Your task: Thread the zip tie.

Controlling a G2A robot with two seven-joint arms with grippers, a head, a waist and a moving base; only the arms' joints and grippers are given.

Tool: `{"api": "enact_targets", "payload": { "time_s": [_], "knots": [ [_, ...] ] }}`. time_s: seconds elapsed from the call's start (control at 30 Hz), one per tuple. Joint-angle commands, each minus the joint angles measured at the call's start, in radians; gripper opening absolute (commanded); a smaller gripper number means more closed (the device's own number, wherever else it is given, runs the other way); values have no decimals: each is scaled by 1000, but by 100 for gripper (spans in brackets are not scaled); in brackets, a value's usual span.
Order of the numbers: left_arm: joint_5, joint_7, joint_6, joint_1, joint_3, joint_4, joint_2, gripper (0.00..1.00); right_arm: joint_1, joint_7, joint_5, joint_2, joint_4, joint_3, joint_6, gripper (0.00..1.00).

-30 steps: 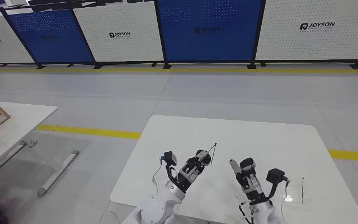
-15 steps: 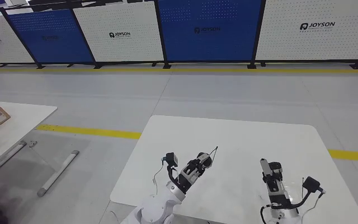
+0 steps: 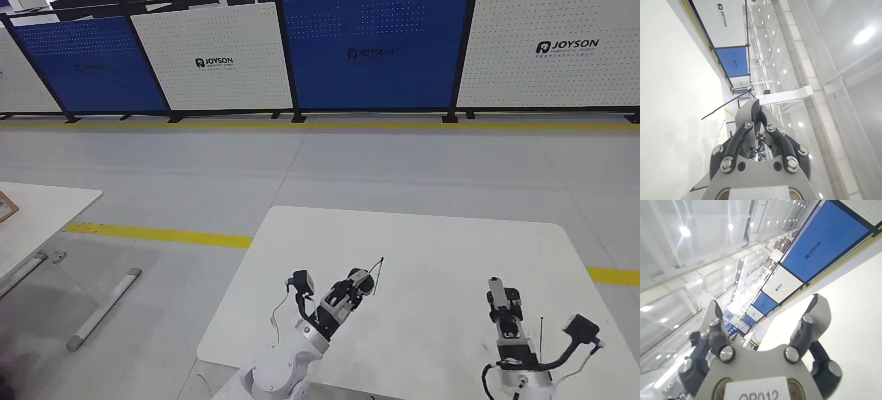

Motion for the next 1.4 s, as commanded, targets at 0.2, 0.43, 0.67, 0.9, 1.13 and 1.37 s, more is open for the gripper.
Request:
{"api": "enact_targets", "payload": {
  "time_s": [0.2, 0.43, 0.67, 0.9, 1.13, 1.37],
  "knots": [
    [-24, 35, 4, -15, -19, 55, -3, 0, -30, 56, 198, 11, -26, 160, 0, 100],
    [-40, 76, 8, -27, -43, 113, -6, 0, -20, 60, 287, 9, 10, 213, 0, 100],
    [-67, 109, 9, -32, -60, 153, -10, 0, -15, 72, 321, 7, 17, 231, 0, 100],
    [-73, 111, 7, -30, -63, 155, -10, 0, -15, 72, 321, 7, 17, 231, 0, 100],
    [-73, 111, 7, -30, -63, 155, -10, 0, -15, 72, 321, 7, 17, 231, 0, 100],
    [-73, 111, 7, -30, -63, 155, -10, 0, -15, 72, 321, 7, 17, 231, 0, 100]
  ]
}}
